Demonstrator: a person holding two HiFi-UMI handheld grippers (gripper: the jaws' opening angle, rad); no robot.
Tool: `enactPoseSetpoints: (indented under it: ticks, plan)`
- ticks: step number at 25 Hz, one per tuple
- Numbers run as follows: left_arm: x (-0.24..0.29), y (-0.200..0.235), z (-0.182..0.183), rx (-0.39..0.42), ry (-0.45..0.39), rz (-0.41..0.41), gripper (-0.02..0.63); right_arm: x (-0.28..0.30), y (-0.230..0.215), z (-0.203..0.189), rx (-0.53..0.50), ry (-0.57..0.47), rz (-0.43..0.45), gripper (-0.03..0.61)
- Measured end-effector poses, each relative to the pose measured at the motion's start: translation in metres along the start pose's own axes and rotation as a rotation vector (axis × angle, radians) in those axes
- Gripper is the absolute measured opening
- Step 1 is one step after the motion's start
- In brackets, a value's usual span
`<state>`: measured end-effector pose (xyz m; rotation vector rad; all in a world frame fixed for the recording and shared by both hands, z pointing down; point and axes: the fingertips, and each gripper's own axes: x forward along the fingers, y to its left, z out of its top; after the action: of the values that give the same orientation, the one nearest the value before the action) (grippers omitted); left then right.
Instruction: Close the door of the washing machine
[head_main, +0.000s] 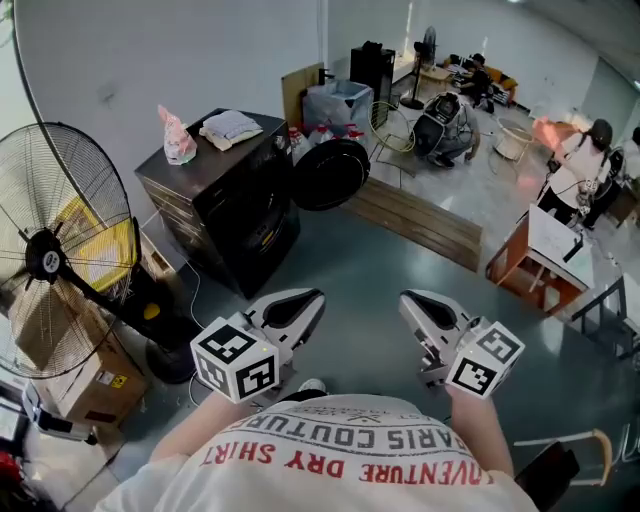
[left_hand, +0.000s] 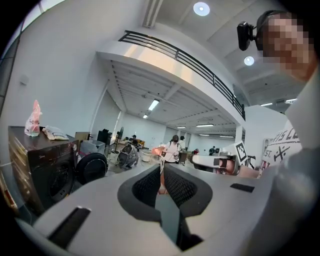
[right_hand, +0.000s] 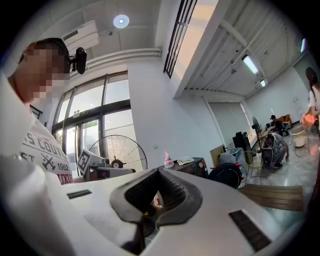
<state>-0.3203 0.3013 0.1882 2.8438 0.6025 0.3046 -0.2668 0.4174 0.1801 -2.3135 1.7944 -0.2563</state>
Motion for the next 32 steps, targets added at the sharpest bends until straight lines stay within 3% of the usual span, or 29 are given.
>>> enactPoseSetpoints:
  ticks: [13, 17, 23, 32]
  plan:
    - [0.086, 0.039, -0.005, -0.026, 0.082, -0.072, 0.044, 0.012, -0.09, -0.017, 0.074, 0.03, -0.106, 0.023]
    - [0.132, 0.074, -0.006, -0.031, 0.108, -0.101, 0.044, 0.035, -0.135, -0.023, 0.09, 0.038, -0.137, 0.023]
    - [0.223, 0.14, 0.008, -0.051, 0.128, -0.155, 0.044, 0.086, -0.23, -0.02, 0.126, 0.06, -0.172, 0.023]
    - [0.373, 0.278, 0.042, -0.116, 0.207, -0.115, 0.044, 0.196, -0.404, 0.002, 0.204, 0.106, -0.177, 0.023]
